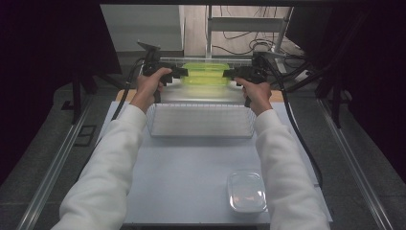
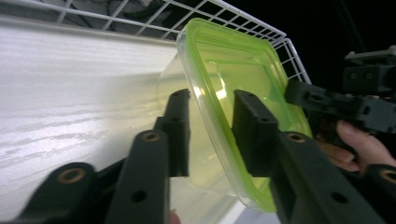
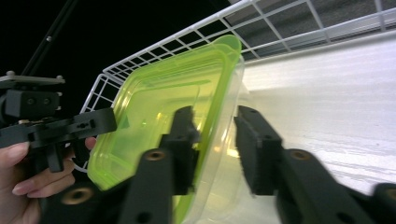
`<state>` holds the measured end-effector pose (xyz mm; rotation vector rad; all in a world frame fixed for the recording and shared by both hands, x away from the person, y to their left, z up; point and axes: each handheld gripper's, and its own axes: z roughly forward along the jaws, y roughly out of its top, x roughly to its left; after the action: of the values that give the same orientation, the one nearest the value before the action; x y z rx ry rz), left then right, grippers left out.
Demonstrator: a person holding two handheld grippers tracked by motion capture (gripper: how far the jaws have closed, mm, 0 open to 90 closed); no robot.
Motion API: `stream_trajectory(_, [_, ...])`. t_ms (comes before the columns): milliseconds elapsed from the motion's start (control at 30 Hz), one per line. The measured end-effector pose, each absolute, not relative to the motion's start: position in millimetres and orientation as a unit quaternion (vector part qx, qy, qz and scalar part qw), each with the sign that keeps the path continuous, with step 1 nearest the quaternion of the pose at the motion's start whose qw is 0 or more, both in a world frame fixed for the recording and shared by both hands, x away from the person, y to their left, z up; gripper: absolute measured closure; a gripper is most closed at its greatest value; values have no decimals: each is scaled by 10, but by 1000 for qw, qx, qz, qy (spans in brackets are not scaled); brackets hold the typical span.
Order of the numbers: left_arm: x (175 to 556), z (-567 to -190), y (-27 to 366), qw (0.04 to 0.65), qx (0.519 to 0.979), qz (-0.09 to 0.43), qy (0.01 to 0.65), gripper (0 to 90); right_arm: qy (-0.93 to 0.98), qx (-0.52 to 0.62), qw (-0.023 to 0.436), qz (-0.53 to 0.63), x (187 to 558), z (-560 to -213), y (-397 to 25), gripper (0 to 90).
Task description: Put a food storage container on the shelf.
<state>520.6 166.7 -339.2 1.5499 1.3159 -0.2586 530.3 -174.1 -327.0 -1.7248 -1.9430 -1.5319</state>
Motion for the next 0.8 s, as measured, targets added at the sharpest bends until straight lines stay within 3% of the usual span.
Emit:
stream_trajectory(100, [5179,-3377,1658,525,648,-94,544,558,-649,-566,58,-505,5279,-3261,-1735,470])
stream_trajectory(167, [5147,-3346,1657,530,650,-74,540,458,-649,-563,52,-509,5261,-3250,-1737,451])
stream_trajectory(200, [5128,-3326,1659,535,648,-66,539,458,-648,-562,46,-513,5238,-3233,-1737,431])
stream_trajectory(233, [5117,-3314,1664,537,648,-61,536,382,-643,-561,35,-520,5189,-3200,-1732,382])
stream_trajectory(433, [4969,-3203,1673,538,662,-17,521,342,-647,-560,-23,-517,5026,-3140,-1718,297])
stream_trajectory(800, [4418,-3033,1778,532,702,26,472,299,-696,-503,-64,-508,4690,-2981,-1805,250])
